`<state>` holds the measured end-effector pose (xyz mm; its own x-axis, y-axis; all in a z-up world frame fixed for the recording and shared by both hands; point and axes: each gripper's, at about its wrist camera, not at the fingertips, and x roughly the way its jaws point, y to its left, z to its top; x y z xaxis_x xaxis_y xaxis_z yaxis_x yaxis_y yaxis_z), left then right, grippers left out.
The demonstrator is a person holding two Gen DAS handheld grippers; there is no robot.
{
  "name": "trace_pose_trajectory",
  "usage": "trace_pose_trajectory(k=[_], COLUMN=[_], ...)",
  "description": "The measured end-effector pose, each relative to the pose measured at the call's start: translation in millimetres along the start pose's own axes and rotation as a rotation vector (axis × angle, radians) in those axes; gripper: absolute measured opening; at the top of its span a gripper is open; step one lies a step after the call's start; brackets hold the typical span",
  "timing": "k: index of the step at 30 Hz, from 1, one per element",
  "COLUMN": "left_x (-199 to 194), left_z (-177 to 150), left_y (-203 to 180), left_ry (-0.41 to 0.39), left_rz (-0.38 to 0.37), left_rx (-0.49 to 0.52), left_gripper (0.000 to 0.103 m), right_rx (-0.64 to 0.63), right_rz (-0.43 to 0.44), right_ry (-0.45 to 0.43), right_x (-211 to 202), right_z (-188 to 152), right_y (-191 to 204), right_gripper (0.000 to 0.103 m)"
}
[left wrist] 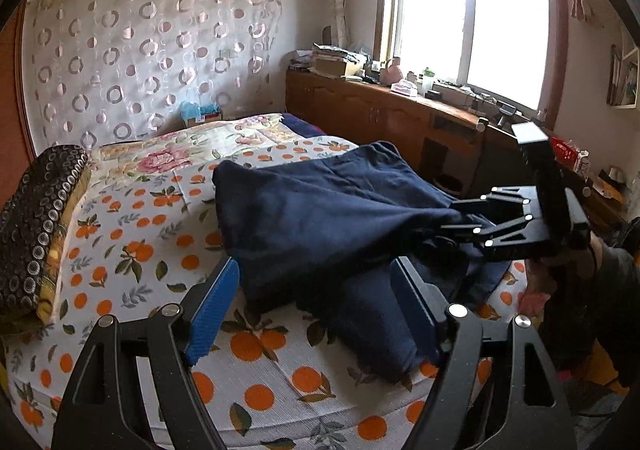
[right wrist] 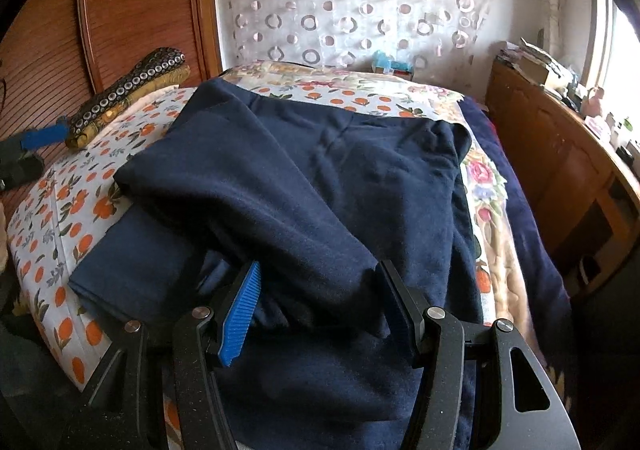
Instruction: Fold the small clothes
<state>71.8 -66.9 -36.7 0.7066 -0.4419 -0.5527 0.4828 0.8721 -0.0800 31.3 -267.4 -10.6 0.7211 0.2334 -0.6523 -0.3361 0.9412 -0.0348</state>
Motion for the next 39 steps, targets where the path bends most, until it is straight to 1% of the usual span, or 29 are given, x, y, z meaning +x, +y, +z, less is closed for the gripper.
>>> trace_pose_trajectory(k=[5,9,10,12,13,14,15,16,18,21,24,27,31,35,37,39], left_x=[4,6,6,6,6,6,6,6,5,5,4,3,0,-3,-4,-5], left_z=[-4,-5,-6,-5,-5,-5,-5,-5,-5,-5,-5,-5,-4,-4,-4,-4], left_y=[-1,-3,-3,-3,-3,-3,-3,-3,-1,1,2,4,7,9,10,11], left_ry=[0.011,0.018,0.018,0.017,0.018,0.019,0.018,0.018,0.016,0.013,0.01,0.0,-0.014,-0.025,-0.032,-0.037], left_rz=[-0.003,-0.009,-0.008,-0.006,-0.007,-0.006,-0.004,-0.004,-0.003,0.001,0.009,0.014,0.018,0.021,0.024,0.027], left_rx=[-0.002,0.002,0.005,0.003,0.003,0.003,0.002,-0.001,-0.007,-0.014,-0.021,-0.028,-0.039,-0.046,-0.05,-0.056], left_gripper=[0.079,0.079,0.079,0.079,0.079,0.079,0.079,0.079,0.079,0.079,0.079,0.079,0.079,0.079,0.079,0.079], right_rx=[-0.057,-0.075,-0.075,-0.036,-0.022,-0.022,-0.034,-0.05,-0.068,-0.056,-0.032,-0.036,-0.038,-0.04,-0.026,-0.014], right_rz=[-0.016,-0.016,-0.012,0.03,0.041,0.042,0.033,0.021,0.018,-0.006,0.007,0.01,0.01,-0.012,-0.031,-0.056], right_ry=[0.011,0.045,0.054,0.061,0.058,0.056,0.054,0.051,0.036,-0.02,-0.096,-0.171,-0.232,-0.22,-0.187,-0.133], right_x=[2,16,19,22,22,22,22,21,16,1,-20,-45,-73,-84,-81,-70], right_z=[1,2,2,3,3,3,3,3,4,5,11,16,20,15,8,3], right_y=[11,15,15,8,5,4,6,8,13,17,22,30,36,32,26,23], right_gripper=[0.061,0.061,0.061,0.06,0.057,0.047,0.029,0.017,0.011,0.01,0.01,0.009,0.009,0.009,0.009,0.009])
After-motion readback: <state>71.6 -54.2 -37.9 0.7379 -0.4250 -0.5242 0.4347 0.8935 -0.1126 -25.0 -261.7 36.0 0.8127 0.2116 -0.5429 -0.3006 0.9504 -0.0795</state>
